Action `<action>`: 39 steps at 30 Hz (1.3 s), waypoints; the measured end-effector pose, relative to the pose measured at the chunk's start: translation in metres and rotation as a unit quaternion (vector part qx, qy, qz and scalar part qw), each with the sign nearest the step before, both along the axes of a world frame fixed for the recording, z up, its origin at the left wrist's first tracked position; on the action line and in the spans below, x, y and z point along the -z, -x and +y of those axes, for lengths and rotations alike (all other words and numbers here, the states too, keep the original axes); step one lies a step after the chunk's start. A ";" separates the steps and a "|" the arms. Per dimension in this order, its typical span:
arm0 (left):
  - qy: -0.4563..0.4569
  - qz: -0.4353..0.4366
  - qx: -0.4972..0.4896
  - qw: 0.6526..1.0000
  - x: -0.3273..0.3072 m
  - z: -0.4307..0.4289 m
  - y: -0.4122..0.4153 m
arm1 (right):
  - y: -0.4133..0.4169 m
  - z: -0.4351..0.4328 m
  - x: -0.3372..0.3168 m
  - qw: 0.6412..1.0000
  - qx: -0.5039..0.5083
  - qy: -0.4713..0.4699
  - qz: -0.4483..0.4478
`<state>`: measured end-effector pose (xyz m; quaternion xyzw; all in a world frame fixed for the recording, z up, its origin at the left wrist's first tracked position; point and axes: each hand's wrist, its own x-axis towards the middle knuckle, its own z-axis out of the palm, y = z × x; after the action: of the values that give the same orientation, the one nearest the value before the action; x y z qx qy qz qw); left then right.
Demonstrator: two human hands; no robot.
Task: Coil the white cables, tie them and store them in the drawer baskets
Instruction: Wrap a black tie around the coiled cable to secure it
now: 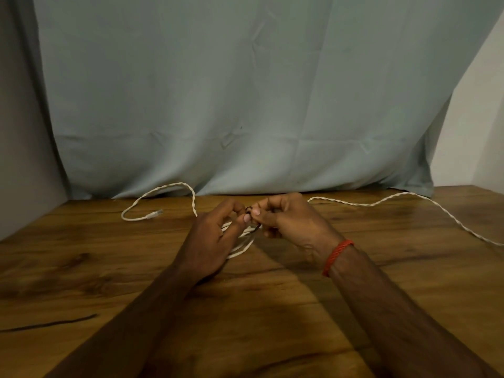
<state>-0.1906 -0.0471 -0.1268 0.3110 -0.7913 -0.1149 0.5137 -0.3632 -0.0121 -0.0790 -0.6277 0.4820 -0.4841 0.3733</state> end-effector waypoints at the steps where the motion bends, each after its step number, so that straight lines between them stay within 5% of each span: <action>1: -0.002 0.005 0.000 1.000 -0.001 0.000 0.000 | 0.002 0.000 0.000 1.000 -0.008 -0.003 -0.005; 10: -0.015 0.014 0.006 1.000 0.000 0.000 0.000 | 0.007 -0.004 -0.001 0.954 0.079 0.150 0.249; 28: 0.043 -0.010 -0.027 0.999 0.000 -0.005 0.001 | -0.002 0.002 0.007 0.896 0.116 0.243 0.354; 34: 0.014 0.030 -0.003 0.999 -0.001 -0.005 0.002 | 0.005 -0.001 0.001 0.939 0.079 0.214 0.256; 39: -0.016 0.066 0.004 0.998 -0.001 0.000 0.003 | 0.007 -0.001 -0.001 0.994 0.001 0.094 0.055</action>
<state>-0.1940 -0.0468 -0.1258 0.3075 -0.7548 -0.1497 0.5597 -0.3697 -0.0133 -0.0775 -0.6852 0.4552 -0.4921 0.2847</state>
